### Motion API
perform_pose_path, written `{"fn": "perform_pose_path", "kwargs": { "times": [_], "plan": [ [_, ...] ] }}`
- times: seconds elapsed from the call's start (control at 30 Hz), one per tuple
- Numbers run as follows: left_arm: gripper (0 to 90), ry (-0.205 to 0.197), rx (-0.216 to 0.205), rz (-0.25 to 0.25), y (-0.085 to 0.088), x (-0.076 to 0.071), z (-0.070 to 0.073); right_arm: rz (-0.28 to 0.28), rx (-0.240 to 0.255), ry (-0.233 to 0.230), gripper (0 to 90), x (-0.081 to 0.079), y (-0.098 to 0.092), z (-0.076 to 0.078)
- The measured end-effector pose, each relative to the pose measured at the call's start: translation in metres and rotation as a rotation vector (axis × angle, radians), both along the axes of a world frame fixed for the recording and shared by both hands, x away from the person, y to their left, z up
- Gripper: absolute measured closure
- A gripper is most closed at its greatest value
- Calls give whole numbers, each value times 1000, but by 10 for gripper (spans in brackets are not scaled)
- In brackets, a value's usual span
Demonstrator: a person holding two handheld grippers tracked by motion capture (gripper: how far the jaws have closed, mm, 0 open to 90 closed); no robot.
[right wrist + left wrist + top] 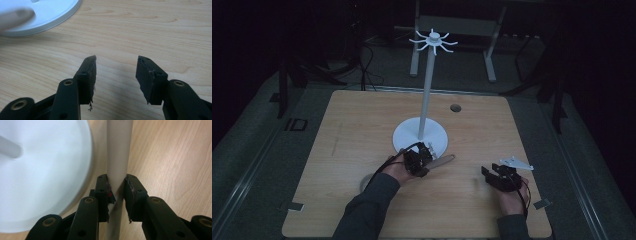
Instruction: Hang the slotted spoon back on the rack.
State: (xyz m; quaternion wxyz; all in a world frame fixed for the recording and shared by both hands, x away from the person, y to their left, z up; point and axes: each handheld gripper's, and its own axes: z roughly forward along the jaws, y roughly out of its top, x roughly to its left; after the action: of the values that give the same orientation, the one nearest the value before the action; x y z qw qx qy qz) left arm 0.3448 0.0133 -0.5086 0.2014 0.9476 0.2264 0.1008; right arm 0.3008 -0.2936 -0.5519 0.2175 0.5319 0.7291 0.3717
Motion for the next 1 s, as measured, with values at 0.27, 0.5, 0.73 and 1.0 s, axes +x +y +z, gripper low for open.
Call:
{"fn": "perform_pose_path", "kwargs": {
  "times": [0.27, 0.5, 0.73, 1.0],
  "plan": [
    [743, -96, -106, 72, 13, -6, 25, -9, 3, -16, 500, 0, -3, -1],
    [744, -205, -216, 177, 29, -15, 51, -1, -1, -37, 500, -1, -3, -2],
    [744, -293, -290, 236, 37, -24, 66, -6, -2, -46, 500, -1, -4, -1],
    [744, -371, -367, 316, 41, -27, 75, -8, -4, -52, 500, -2, -4, -1]
  ]
}}
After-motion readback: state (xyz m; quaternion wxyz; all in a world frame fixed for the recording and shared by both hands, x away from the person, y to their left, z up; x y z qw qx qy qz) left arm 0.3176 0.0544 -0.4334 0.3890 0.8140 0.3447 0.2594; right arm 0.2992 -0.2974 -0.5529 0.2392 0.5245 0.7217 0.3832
